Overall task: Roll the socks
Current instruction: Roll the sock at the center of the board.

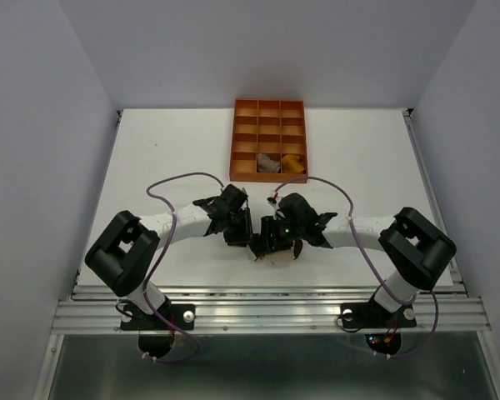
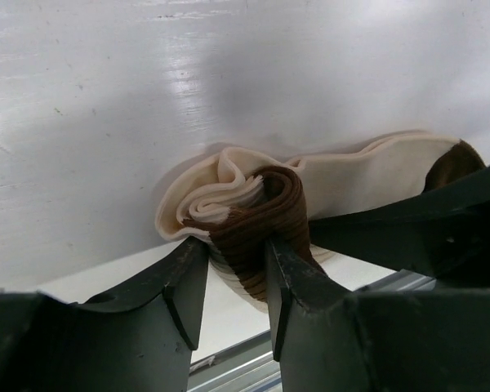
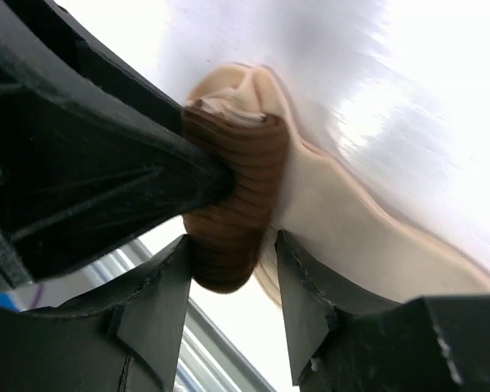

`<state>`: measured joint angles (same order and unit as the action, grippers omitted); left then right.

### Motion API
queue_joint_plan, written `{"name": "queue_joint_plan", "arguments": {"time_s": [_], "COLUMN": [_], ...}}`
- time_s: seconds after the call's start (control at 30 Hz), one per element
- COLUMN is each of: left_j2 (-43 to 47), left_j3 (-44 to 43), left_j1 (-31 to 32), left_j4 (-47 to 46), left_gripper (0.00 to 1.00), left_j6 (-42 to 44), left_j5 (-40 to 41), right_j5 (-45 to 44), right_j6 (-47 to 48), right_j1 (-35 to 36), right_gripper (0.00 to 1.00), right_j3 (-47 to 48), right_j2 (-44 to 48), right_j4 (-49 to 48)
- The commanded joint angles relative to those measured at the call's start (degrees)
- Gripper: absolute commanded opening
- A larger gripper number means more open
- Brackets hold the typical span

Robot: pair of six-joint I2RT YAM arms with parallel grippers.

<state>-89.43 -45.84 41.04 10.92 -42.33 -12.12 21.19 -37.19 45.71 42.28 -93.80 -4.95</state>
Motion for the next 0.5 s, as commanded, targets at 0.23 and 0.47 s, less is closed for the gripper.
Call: {"name": "queue_joint_plan", "arguments": {"time_s": [0.23,0.47], "left_j2": [-3.7,-4.3], "left_j3": [-2.0,-3.9], "left_j1": [1.9,2.8], "left_j4": [13.2,17.0], "left_gripper": [0.41,0.4], "left_j6": [-0.2,-0.8], "left_j5": [7.3,8.4], "right_j5": [-16.5,-30.4], "right_j6": [12.0,16.4], "right_j1": [6.0,17.3], "right_gripper": [0.54,0.55], "right_j3": [2.8,5.9], "right_j2": [10.1,9.4], "right_j4": [11.5,10.4]}}
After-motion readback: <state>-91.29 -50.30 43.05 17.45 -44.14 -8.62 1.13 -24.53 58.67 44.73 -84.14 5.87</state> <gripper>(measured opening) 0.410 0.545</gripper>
